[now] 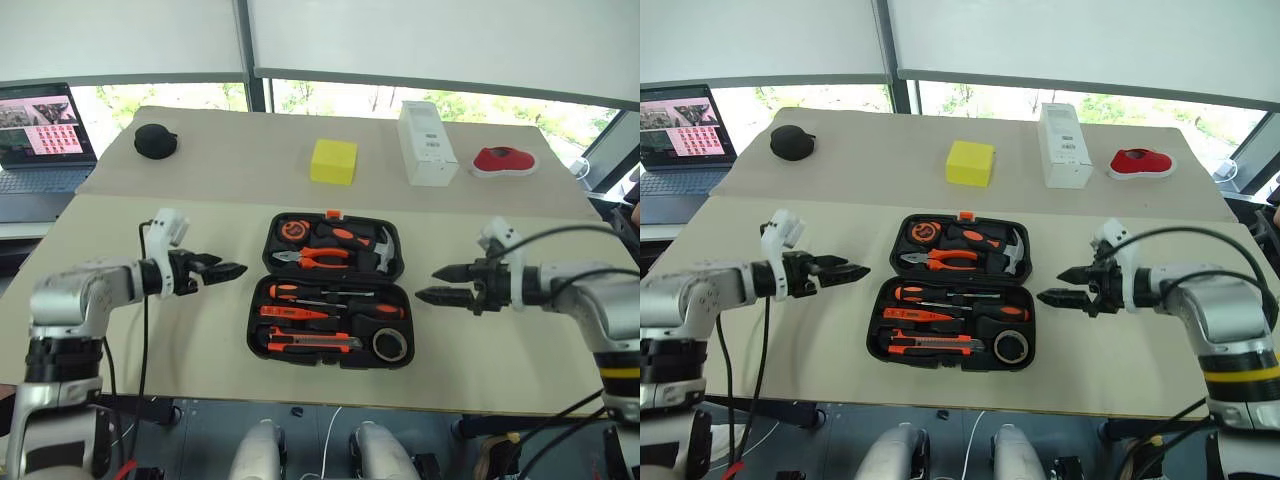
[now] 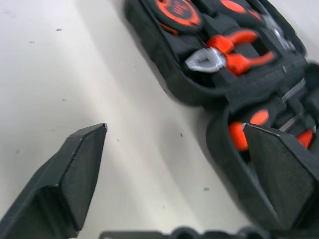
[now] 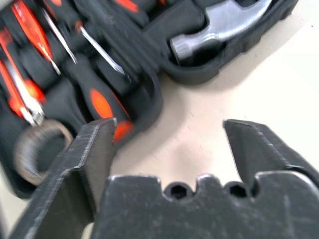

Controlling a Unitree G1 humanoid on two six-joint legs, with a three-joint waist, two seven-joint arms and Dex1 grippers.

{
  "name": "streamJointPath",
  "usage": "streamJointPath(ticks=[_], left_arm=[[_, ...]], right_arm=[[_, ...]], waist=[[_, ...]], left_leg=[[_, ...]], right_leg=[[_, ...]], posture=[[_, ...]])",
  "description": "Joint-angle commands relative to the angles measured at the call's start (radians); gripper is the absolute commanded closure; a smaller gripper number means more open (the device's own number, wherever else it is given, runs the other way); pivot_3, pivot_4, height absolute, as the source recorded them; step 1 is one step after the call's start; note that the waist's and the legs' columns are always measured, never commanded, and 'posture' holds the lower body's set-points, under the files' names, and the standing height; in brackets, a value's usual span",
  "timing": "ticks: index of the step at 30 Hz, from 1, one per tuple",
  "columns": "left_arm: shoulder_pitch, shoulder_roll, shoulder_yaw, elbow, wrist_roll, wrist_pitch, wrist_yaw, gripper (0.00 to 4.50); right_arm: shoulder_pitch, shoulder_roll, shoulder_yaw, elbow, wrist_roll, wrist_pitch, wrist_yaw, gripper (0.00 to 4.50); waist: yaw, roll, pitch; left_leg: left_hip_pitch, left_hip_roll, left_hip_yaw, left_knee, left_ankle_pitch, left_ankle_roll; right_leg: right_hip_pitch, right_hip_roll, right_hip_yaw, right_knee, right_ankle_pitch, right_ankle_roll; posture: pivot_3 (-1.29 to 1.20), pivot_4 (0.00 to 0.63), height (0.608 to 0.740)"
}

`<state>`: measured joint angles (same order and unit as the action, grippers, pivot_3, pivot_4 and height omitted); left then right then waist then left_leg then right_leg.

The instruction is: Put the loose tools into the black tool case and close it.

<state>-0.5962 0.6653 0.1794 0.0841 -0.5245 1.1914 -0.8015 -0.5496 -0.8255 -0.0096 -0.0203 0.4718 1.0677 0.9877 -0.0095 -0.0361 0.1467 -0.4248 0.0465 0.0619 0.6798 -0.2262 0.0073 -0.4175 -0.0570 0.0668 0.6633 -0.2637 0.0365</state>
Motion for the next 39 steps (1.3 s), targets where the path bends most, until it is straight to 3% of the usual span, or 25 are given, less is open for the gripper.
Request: streamJointPath(ticks=[1, 6, 21, 25, 28, 33, 37, 39], left_arm=[[-0.079, -0.081, 0.027, 0.057, 0.009, 0.077, 0.138, 0.0], [-0.146, -0.157, -0.017, 0.131, 0.043, 0.045, 0.211, 0.0], [-0.212, -0.179, -0.049, 0.279, 0.081, -0.032, 0.245, 0.0], [-0.2, -0.179, -0.08, 0.267, 0.071, 0.007, 0.221, 0.0], [-0.203, -0.184, -0.085, 0.28, 0.063, 0.029, 0.211, 0.7], [-0.228, -0.192, -0.084, 0.359, 0.064, 0.03, 0.187, 2.6], [-0.239, -0.182, -0.097, 0.397, 0.073, 0.008, 0.165, 4.07], [-0.236, -0.18, -0.081, 0.393, 0.065, -0.004, 0.16, 4.47]], right_arm=[[-0.12, 0.061, -0.012, 0.095, -0.008, 0.18, -0.13, 0.59], [-0.286, 0.166, -0.026, 0.273, -0.066, 0.233, -0.283, 0.59], [-0.369, 0.245, 0.045, 0.413, -0.098, 0.253, -0.34, 0.59], [-0.372, 0.263, 0.058, 0.446, -0.118, 0.26, -0.364, 1.55], [-0.382, 0.269, 0.065, 0.475, -0.128, 0.267, -0.378, 2.58], [-0.399, 0.288, 0.085, 0.513, -0.137, 0.261, -0.385, 4.33], [-0.411, 0.306, 0.086, 0.526, -0.136, 0.253, -0.387, 4.5], [-0.399, 0.327, 0.047, 0.502, -0.119, 0.182, -0.381, 4.5]], waist=[[-0.003, 0.0, 0.0], [-0.01, 0.0, 0.0], [-0.005, 0.0, 0.0], [-0.006, 0.0, 0.0], [-0.004, 0.0, 0.0], [-0.004, -0.001, -0.001], [-0.008, -0.002, -0.001], [-0.01, -0.001, -0.002]], left_leg=[[0.0, 0.0, 0.0, 0.0, 0.0, 0.0], [-0.006, -0.001, 0.0, -0.002, 0.0, 0.0], [-0.006, -0.002, 0.001, -0.002, 0.001, -0.001], [-0.006, -0.002, 0.0, -0.002, 0.001, -0.001], [-0.006, -0.002, 0.0, -0.002, 0.001, -0.001], [-0.004, -0.002, 0.002, 0.0, 0.001, -0.001], [0.001, -0.002, 0.002, -0.001, 0.001, -0.002], [0.001, -0.002, 0.002, -0.001, 0.001, -0.002]], right_leg=[[0.0, 0.0, 0.0, 0.0, 0.0, 0.0], [-0.007, 0.0, 0.001, 0.0, 0.0, 0.0], [-0.006, -0.001, 0.001, 0.0, 0.0, 0.0], [-0.006, -0.001, 0.0, 0.0, 0.0, 0.0], [-0.005, -0.001, 0.0, 0.0, 0.0, 0.0], [-0.002, -0.002, -0.001, 0.0, 0.001, 0.001], [0.002, -0.001, -0.001, 0.0, 0.001, 0.001], [0.003, -0.001, -0.001, 0.0, 0.001, 0.001]], posture=[[0.0, 0.15, 0.74], [0.0, 0.15, 0.74], [0.0, 0.15, 0.74], [0.0, 0.15, 0.74], [0.0, 0.15, 0.74], [0.0, 0.15, 0.74], [0.0, 0.15, 0.74], [0.0, 0.15, 0.74]])
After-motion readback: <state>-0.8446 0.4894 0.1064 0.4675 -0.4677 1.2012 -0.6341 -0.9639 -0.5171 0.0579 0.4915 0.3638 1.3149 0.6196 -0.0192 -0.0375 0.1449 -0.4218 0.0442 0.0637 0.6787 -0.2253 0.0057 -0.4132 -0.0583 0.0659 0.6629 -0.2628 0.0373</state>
